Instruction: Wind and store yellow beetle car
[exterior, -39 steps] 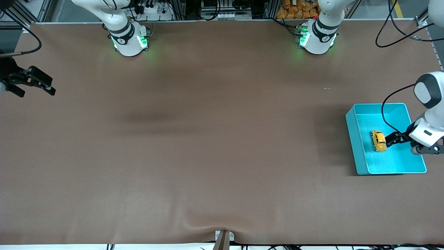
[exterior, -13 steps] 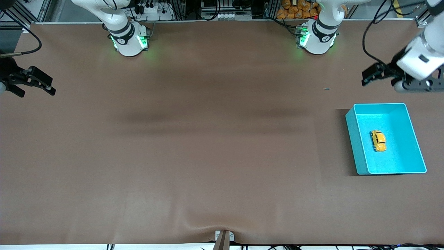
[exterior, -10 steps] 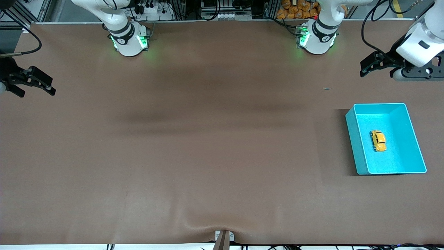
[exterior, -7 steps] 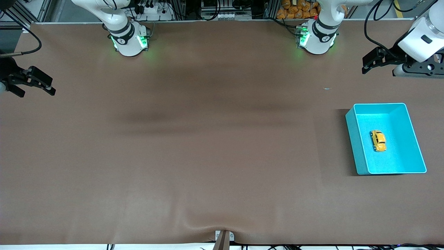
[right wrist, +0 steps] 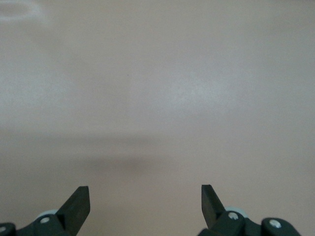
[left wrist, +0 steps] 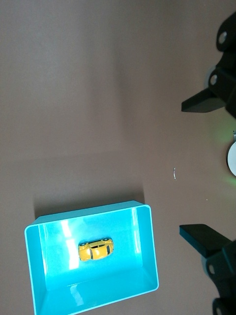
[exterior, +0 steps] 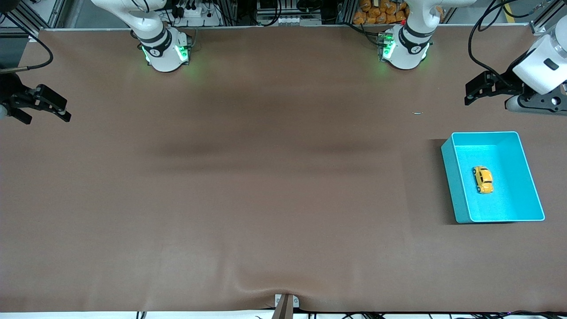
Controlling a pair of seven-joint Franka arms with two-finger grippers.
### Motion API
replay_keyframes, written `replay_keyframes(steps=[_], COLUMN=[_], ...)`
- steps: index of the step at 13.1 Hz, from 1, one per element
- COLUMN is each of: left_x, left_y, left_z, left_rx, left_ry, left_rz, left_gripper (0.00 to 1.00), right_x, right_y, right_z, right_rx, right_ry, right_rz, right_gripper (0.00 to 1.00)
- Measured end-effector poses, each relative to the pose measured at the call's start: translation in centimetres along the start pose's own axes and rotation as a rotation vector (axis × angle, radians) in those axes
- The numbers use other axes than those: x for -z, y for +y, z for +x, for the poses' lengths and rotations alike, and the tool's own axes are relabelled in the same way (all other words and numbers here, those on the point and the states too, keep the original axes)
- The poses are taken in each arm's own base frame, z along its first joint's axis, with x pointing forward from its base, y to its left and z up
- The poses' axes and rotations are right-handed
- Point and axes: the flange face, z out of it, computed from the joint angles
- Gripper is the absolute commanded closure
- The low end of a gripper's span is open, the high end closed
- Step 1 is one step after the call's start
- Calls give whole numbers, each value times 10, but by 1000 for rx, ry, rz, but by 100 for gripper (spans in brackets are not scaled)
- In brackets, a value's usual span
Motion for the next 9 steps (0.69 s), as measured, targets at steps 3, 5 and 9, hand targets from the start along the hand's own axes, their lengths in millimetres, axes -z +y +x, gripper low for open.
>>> replay_keyframes(steps=[3, 5, 9], left_x=[5, 5, 13], left_y=[0, -2, -49], left_z=[-1, -2, -9], left_rx=[-1, 3, 27], left_ry=[4, 2, 16], left_rz=[0, 0, -4], left_gripper=[0, 0, 0], right_x=[0, 0, 0], right_y=[0, 0, 0], right_z=[0, 0, 0], right_rx=[0, 0, 0], right_ry=[0, 0, 0], right_rz=[0, 0, 0], right_gripper=[0, 0, 0])
